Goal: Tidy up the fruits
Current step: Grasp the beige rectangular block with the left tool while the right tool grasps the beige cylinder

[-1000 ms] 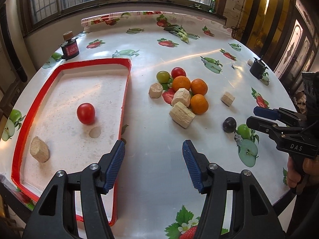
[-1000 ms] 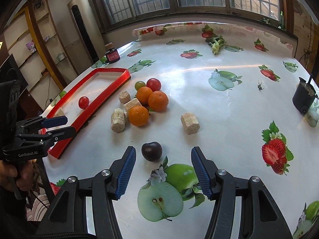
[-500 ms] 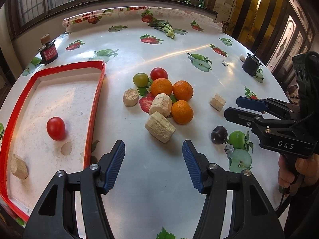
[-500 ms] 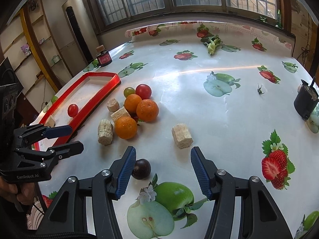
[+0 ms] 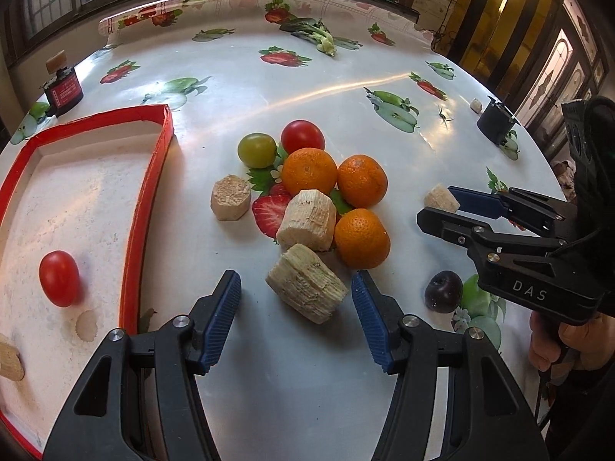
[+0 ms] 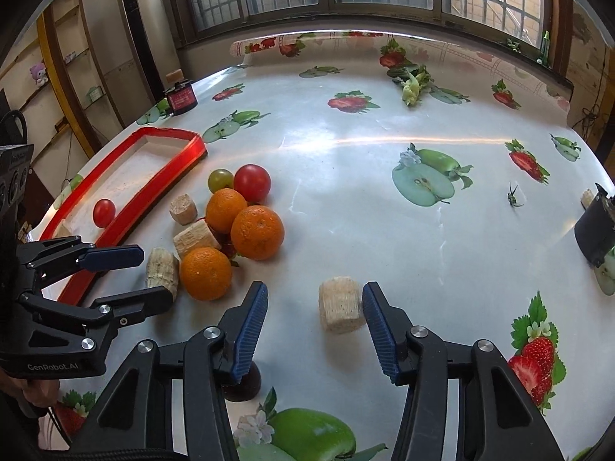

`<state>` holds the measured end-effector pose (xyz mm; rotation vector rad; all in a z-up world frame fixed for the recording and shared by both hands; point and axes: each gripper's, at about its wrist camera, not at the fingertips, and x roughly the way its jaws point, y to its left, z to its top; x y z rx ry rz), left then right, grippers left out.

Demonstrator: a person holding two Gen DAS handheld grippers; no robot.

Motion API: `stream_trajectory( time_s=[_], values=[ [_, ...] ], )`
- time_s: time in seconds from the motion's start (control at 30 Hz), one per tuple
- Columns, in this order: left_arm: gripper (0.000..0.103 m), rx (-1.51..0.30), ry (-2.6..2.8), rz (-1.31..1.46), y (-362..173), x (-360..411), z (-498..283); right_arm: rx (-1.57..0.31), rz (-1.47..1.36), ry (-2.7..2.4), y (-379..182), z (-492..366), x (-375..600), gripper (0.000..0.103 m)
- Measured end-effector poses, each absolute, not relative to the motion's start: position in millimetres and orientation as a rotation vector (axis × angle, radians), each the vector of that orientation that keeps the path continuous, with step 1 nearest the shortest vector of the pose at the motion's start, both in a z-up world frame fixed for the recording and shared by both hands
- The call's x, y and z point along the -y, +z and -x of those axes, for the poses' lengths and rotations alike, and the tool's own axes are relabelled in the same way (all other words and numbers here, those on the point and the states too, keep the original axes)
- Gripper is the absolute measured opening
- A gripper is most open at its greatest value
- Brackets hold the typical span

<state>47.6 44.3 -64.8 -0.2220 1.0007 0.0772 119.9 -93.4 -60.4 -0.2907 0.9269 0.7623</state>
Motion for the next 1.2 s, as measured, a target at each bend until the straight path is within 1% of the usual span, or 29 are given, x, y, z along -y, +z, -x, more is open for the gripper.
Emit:
stream_trajectory(
  time_s=[0.03,0.07,0.1,0.13,0.17,0.2,0.73,1.2],
  values=[
    [0.059,-0.987,0.075,0.211,-65,-43,-49,-0.938,0.287,0.756,-63,-123,95,0.045],
    [0.056,-0.98,0.066,0.213,-65,-42,-49,-0.948,0.287,0.749,-67,-126,95,0.039],
    [0.051,-0.972,0.052,0.226,-64,-42,-49,-0.934,0.286,0.747,-66,-126,97,0.037],
    [0.04,-0.968,0.034,0.243,-64,-43,-49,-0.93,0.288,0.744,-66,-126,98,0.034],
    [0.037,-0.966,0.023,0.254,-63,-44,-49,-0.932,0.287,0.74,-66,-127,98,0.028],
    [0.037,-0.966,0.029,0.252,-62,-44,-48,-0.932,0.283,0.741,-66,-128,99,0.026],
    [0.038,-0.883,0.08,0.238,-30,-55,-4,-0.862,0.236,0.822,-26,-97,96,0.026],
    [0.038,-0.836,0.171,0.239,-17,-77,27,-0.848,0.258,0.894,-16,-71,74,0.025]
  ],
)
